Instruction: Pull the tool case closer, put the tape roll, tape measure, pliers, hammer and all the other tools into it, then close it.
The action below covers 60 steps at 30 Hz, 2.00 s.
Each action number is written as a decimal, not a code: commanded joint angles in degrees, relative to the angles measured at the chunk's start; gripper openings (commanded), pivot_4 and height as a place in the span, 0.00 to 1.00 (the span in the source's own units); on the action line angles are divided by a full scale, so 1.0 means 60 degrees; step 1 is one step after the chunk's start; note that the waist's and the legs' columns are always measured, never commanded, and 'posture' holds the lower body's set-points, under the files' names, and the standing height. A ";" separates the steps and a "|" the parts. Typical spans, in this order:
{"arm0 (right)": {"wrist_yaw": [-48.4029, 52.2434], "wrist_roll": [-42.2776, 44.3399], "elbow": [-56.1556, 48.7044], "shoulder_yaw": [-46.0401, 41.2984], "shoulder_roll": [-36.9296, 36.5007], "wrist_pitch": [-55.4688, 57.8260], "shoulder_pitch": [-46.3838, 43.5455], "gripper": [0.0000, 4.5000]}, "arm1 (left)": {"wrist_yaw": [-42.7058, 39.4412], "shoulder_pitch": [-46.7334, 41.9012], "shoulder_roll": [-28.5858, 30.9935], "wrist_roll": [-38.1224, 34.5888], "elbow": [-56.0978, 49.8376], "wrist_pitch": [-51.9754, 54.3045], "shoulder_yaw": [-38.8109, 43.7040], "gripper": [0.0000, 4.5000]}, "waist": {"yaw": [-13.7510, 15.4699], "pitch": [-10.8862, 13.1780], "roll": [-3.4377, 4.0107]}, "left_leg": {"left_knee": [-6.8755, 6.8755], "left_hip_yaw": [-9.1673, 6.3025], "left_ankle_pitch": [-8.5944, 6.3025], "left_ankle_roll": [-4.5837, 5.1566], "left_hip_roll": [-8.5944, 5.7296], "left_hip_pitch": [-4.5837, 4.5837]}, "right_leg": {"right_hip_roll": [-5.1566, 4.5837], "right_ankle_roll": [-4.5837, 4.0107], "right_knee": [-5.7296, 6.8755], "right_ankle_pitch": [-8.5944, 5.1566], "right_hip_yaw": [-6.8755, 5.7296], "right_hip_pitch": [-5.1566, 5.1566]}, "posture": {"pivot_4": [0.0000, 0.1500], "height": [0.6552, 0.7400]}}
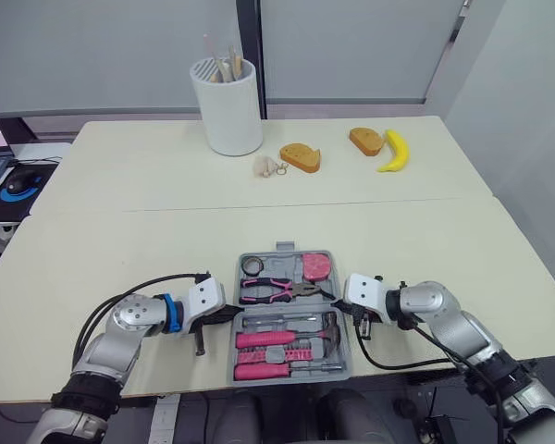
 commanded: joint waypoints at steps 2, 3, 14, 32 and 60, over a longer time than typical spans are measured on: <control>0.0075 0.0393 -0.1395 -0.0879 -0.0725 0.0509 0.0640 0.00 | 0.0053 0.0123 0.0692 -0.0387 -0.0059 -0.0282 0.0863 0.00 | -0.0002 0.0002 0.0002 | -0.0001 -0.0006 0.0000 0.0000 0.0004 -0.0001 | -0.0004 -0.0002 0.0001 -0.0001 -0.0005 -0.0002 | 1.00 0.93; 0.0020 0.0442 -0.1626 -0.1065 -0.0870 0.0542 0.0844 0.00 | -0.0100 0.0222 0.0828 -0.0542 -0.0295 -0.0312 0.0955 0.00 | -0.0002 0.0002 0.0003 | -0.0002 -0.0009 0.0000 0.0000 0.0005 0.0001 | -0.0006 -0.0004 0.0001 -0.0003 -0.0008 0.0001 | 1.00 0.93; -0.0194 0.1079 -0.3345 -0.1694 -0.1131 0.1094 0.2147 0.00 | -0.1223 0.1579 0.1093 -0.1337 -0.4794 0.1408 -0.0539 0.00 | -0.0001 0.0004 0.0005 | -0.0008 -0.0005 -0.0002 -0.0004 0.0002 0.0005 | -0.0040 0.0038 -0.0004 -0.0033 -0.0006 0.0005 | 1.00 0.93; -0.0370 0.1241 -0.3770 -0.1736 -0.1173 0.1711 0.2081 0.00 | -0.0364 0.0712 -0.0052 0.0449 -0.3435 0.0872 -0.2327 0.00 | 0.0007 0.0003 0.0004 | -0.0001 -0.0009 -0.0002 -0.0003 -0.0003 0.0005 | 0.0009 0.0040 -0.0005 -0.0035 -0.0003 0.0008 | 1.00 0.93; -0.0509 0.1682 -0.3604 -0.1775 -0.1226 0.2024 0.1867 0.00 | -0.0681 0.0579 0.0223 0.0571 -0.3545 0.0354 -0.2449 0.00 | 0.0007 0.0004 0.0004 | -0.0002 -0.0012 -0.0002 -0.0003 -0.0004 -0.0001 | 0.0006 0.0040 -0.0011 -0.0036 -0.0005 0.0007 | 1.00 0.93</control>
